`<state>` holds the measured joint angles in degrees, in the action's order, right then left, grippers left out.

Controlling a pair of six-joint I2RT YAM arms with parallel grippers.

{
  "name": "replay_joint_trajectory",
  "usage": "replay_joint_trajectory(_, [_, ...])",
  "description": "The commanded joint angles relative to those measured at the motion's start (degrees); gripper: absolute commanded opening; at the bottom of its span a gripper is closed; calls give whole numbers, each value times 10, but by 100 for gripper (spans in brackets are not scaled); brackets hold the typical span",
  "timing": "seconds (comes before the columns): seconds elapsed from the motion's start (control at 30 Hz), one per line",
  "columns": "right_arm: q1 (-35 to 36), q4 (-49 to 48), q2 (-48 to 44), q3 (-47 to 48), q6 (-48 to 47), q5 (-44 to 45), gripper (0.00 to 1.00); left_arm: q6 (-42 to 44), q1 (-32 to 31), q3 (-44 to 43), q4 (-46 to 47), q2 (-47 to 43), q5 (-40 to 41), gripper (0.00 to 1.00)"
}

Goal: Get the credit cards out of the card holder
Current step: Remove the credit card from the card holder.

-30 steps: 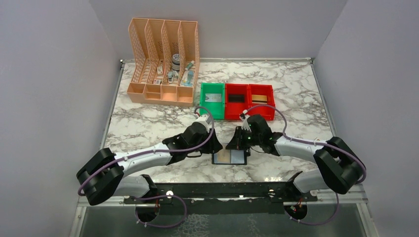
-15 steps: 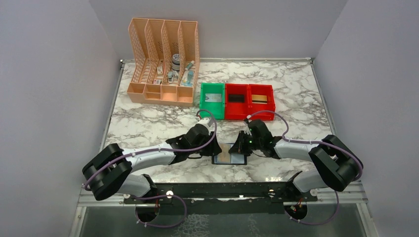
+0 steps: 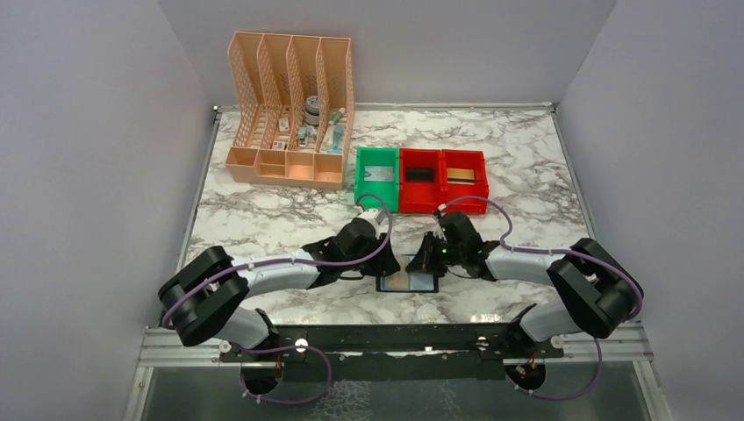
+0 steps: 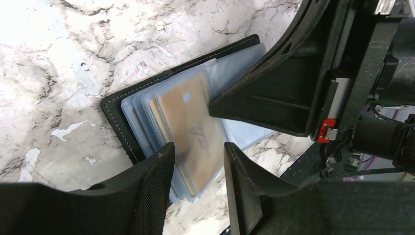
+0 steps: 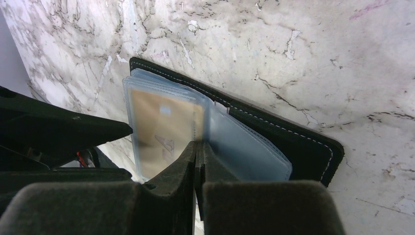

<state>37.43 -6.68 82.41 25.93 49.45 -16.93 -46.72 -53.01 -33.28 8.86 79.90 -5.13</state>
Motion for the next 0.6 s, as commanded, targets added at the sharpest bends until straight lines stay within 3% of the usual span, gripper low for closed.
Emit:
replay_joint_trajectory(0.0, [0,40,29,-12,-7,66,2,-5,-2,-13,34,15,-21,45])
replay_joint_trajectory(0.57, [0,36,27,-15,-4,65,2,-20,-3,-7,7,14,19,45])
